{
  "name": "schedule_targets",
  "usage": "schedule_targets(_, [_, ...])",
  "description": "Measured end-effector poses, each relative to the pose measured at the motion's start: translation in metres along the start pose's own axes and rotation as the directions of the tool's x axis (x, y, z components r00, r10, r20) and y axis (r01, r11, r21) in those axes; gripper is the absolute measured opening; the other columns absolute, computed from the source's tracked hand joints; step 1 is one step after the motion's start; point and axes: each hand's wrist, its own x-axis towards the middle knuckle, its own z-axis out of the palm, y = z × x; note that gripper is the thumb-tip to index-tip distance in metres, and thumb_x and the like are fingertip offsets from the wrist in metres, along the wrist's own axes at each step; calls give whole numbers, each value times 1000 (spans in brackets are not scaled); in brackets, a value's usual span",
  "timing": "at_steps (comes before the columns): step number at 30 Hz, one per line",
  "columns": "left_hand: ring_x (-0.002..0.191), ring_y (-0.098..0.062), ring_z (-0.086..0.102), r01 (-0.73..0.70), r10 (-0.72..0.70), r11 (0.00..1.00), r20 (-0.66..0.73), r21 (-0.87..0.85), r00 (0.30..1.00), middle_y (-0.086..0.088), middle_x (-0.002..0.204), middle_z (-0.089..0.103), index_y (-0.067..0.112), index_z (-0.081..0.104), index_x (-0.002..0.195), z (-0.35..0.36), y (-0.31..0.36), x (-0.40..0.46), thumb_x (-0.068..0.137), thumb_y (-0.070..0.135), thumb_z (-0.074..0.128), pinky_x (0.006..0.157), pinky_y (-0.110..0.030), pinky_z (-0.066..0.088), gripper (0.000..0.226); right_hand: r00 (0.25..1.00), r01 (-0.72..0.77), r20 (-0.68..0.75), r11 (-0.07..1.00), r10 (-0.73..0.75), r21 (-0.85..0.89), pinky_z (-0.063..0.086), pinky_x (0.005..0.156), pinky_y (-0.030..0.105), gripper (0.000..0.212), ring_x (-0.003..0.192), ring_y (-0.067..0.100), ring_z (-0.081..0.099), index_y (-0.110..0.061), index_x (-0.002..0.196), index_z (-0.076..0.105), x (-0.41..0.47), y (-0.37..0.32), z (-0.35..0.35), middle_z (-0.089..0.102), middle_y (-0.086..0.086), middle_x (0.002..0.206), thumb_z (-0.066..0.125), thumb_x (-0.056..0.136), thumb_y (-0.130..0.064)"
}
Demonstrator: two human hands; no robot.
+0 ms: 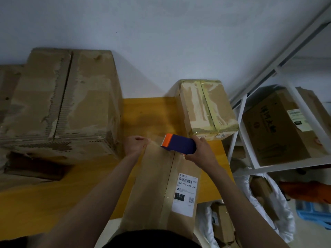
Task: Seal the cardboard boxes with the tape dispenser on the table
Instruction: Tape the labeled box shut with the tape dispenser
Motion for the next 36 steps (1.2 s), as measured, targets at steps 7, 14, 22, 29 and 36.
schedule_targets(7, [91,-29,71,-33,31,998,39,57,999,-6,88,75,10,78,90,2,-4,2,81,28,82,72,-32,53,21,1000,-4,9,1000,4,-23,49,68,29,57,82,17,54,-23,117,49,4,-3,3,45,2,105,85,72,-25])
schedule_targets(14, [142,-32,36,-361,365,816,84,452,927,-12,161,23,24,22,158,-4,-7,-22,98,35,60,108,-51,40,72,996,36,-80,996,-30,79,44,65,25,57,82,18,53,-21,121,47,1,3,10,39,2,110,84,77,-24])
schedule_targets(22, [154,-16,-12,-662,526,420,428,621,735,-3,169,-5,12,2,161,27,-49,-47,106,47,31,127,-43,7,71,976,31,-207,897,68,442,52,76,16,67,98,2,60,-24,134,42,-22,19,25,59,-13,111,84,82,-19])
schedule_targets(29, [153,-12,-18,-624,539,373,387,687,748,0,168,-13,17,-9,160,33,-54,-46,102,58,17,126,-42,4,75,955,-13,-245,848,167,530,49,68,25,41,88,9,64,-26,101,48,-22,20,35,64,-7,96,81,83,-10])
schedule_targets(36, [154,-15,-15,-622,538,362,389,694,748,-1,169,-10,16,-3,161,32,-50,-50,97,64,6,126,-43,9,80,966,26,-238,880,99,474,53,73,28,52,94,7,61,-23,108,51,-20,32,23,64,-7,104,89,74,-35])
